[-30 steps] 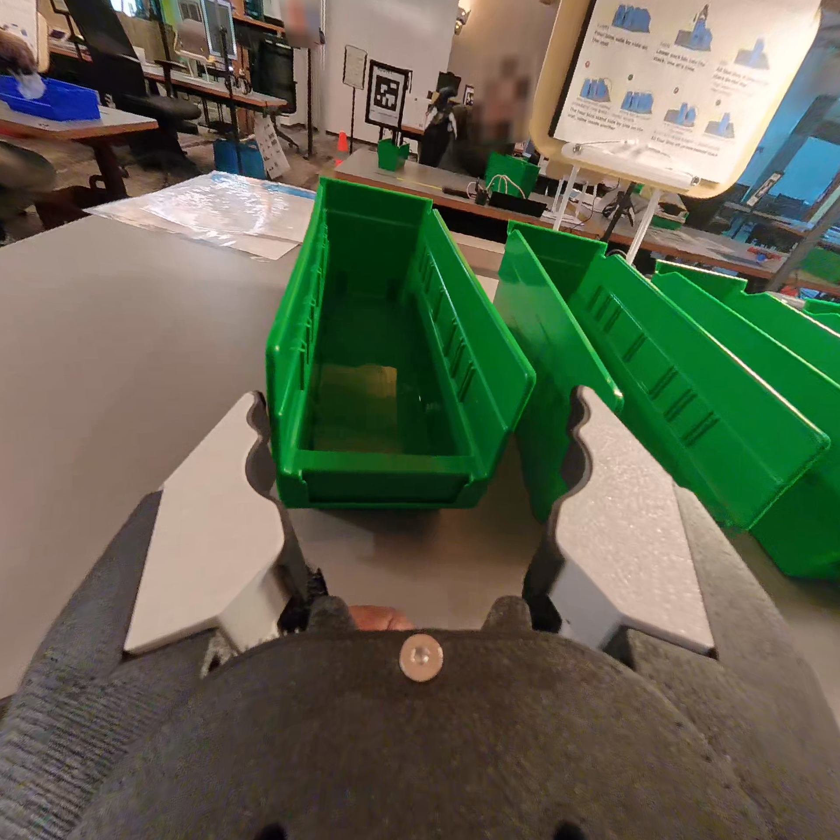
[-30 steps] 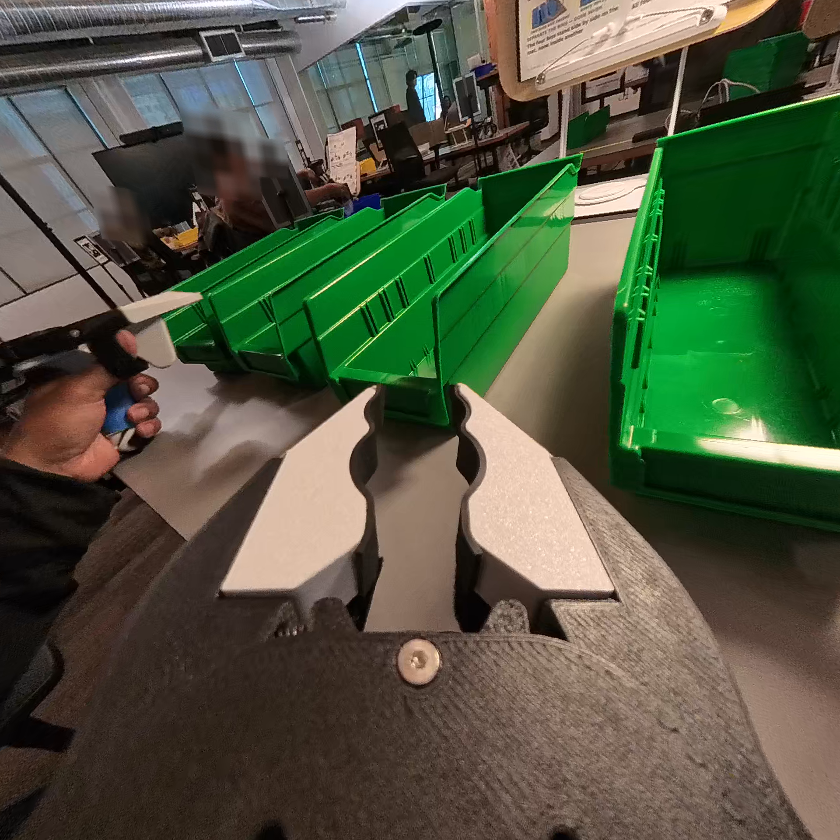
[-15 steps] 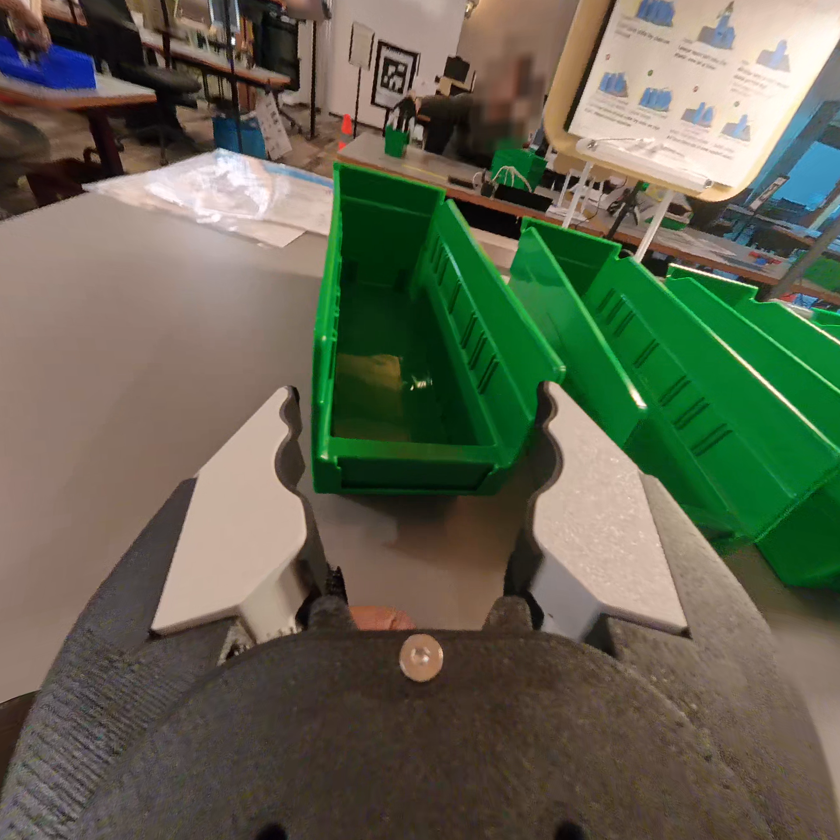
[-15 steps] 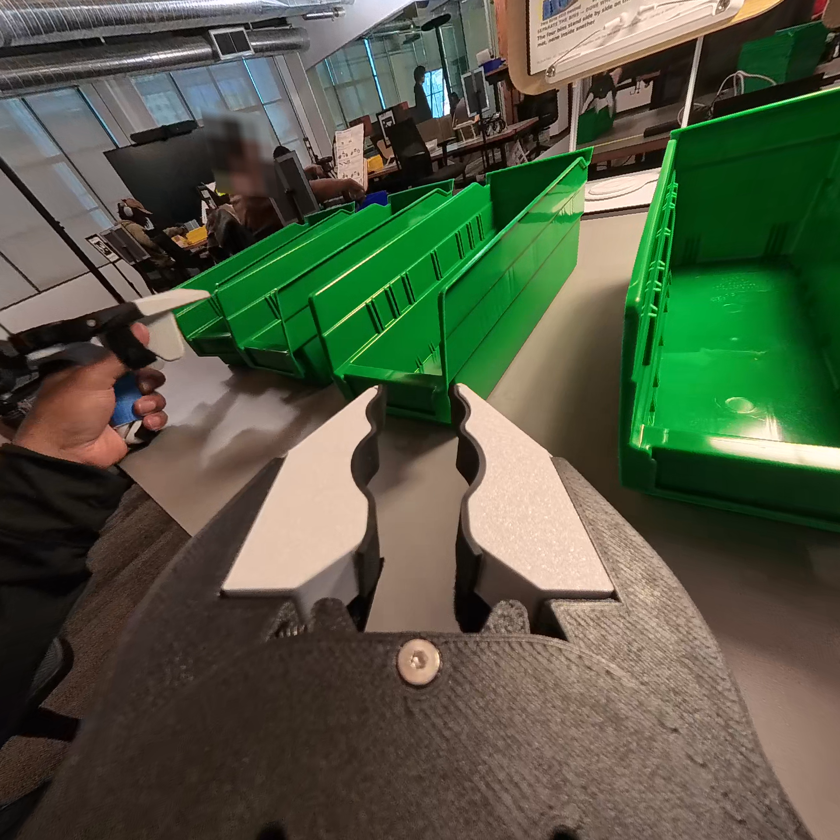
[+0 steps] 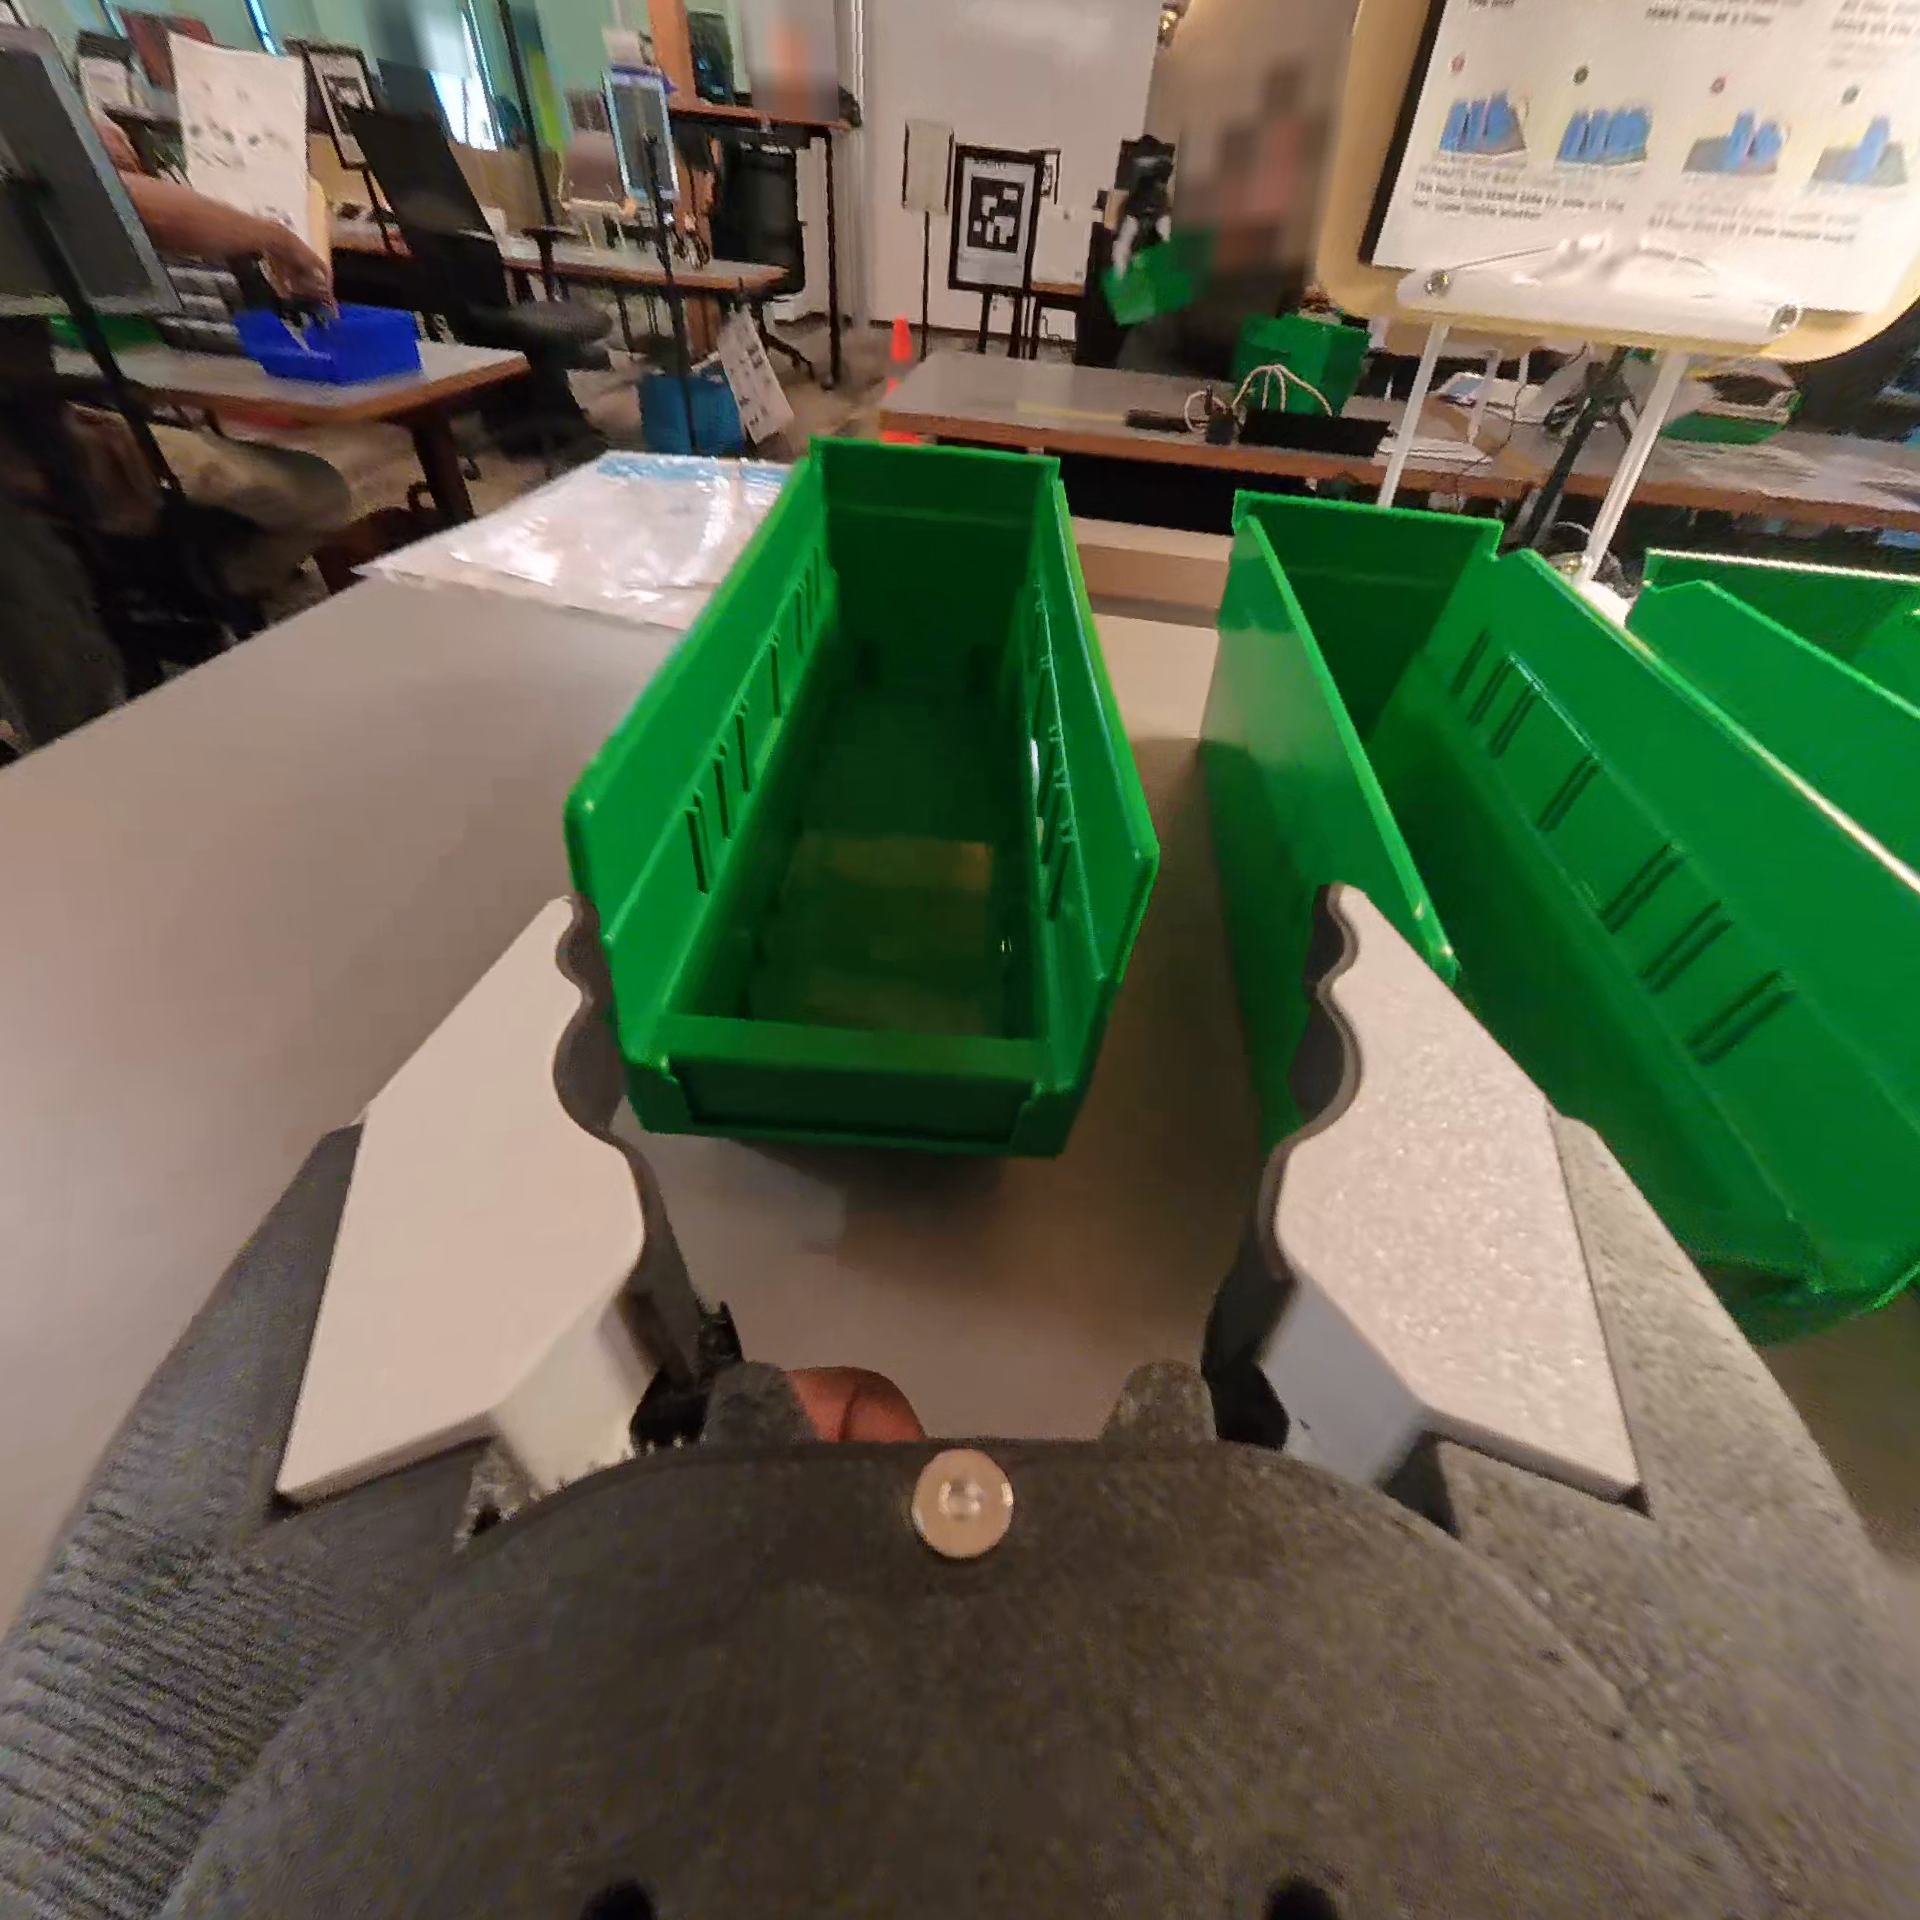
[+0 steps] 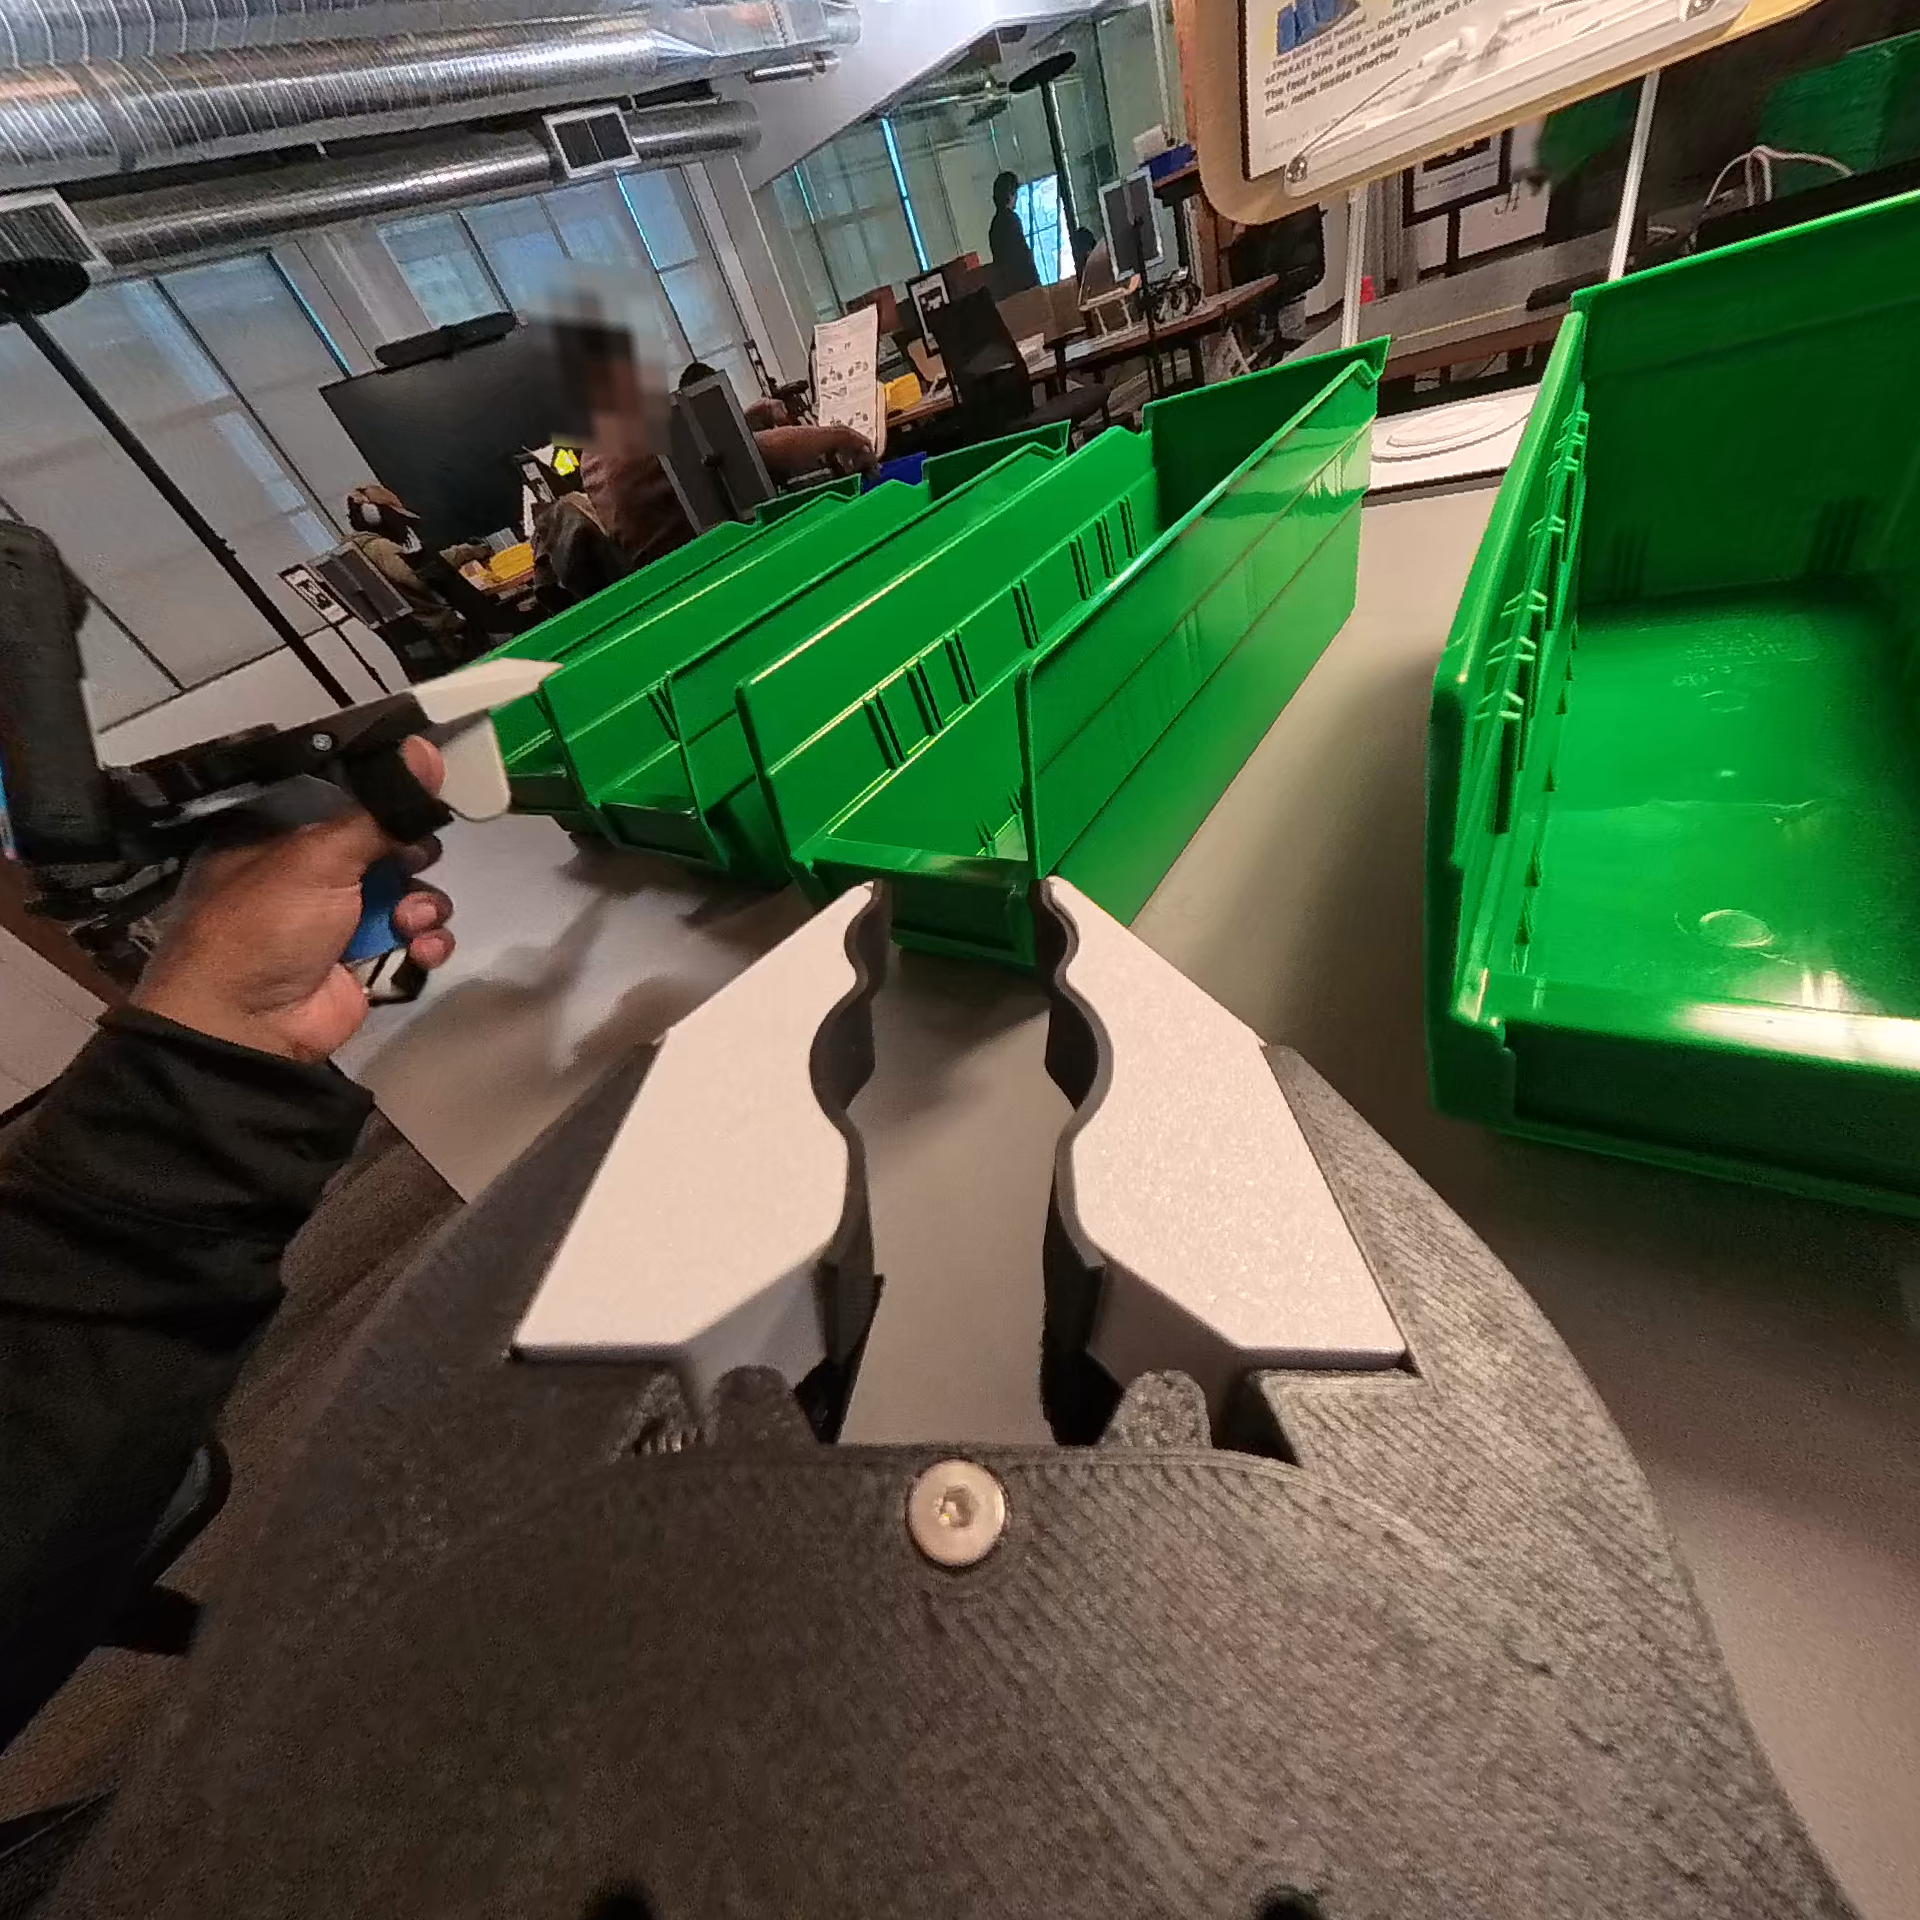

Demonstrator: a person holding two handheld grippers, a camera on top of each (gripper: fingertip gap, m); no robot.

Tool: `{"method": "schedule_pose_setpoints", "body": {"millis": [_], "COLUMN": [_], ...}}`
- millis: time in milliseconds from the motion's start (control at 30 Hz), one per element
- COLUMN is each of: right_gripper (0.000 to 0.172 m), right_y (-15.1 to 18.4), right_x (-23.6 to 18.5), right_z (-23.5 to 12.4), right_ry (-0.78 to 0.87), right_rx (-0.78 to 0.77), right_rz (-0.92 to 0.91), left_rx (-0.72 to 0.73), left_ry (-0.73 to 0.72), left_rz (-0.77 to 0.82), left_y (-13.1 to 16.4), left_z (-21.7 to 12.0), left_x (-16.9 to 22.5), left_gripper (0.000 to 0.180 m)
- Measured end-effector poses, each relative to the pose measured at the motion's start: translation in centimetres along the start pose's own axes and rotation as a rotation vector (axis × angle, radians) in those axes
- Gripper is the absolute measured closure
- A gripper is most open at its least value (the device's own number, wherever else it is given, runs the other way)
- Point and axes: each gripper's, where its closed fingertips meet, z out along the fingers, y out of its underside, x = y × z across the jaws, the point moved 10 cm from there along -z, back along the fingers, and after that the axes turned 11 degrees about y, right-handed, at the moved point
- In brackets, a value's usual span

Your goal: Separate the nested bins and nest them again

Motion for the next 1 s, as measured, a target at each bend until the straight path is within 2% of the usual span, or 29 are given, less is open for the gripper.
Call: {"method": "schedule_pose_setpoints", "body": {"millis": [133, 267, 400, 533, 667, 767, 900, 1000], "right_gripper": [0.145, 0.146, 0.146, 0.144, 0.134, 0.123, 0.102, 0.083], "right_y": [0.0, 0.0, 0.1, 0.1, -0.4, -2.4, -7.6, -11.5], "right_x": [0.0, 0.0, 0.0, -0.1, -0.4, -1.0, -1.0, 0.6], "right_z": [0.1, 0.0, 0.0, -0.2, -1.0, -2.1, -3.3, -2.7], "right_ry": [-0.005, -0.006, -0.005, -0.01, -0.024, -0.028, 0.078, 0.179], "right_rx": [-0.006, -0.003, 0.0, 0.01, 0.019, 0.048, 0.08, 0.03], "right_rz": [-0.001, 0.001, -0.004, -0.01, -0.005, -0.018, -0.137, -0.191], "left_rx": [-0.069, -0.099, -0.096, -0.032, 0.057, 0.075, 0.053, 0.043], "left_ry": [0.003, 0.062, 0.091, 0.123, 0.159, 0.181, 0.185, 0.192], "left_rz": [-0.007, -0.065, -0.084, -0.096, -0.131, -0.144, -0.155, -0.155], "left_y": [0.6, 0.9, 0.9, 0.8, 0.6, 0.7, 0.8, 0.9], "left_z": [0.8, 1.0, 0.8, -0.1, -1.3, -1.7, -1.9, -2.0], "left_x": [-0.9, -1.5, -1.8, -1.9, -2.2, -2.4, -2.3, -2.1], "left_gripper": [0.048, 0.066, 0.069, 0.068, 0.068, 0.068, 0.069, 0.069]}}
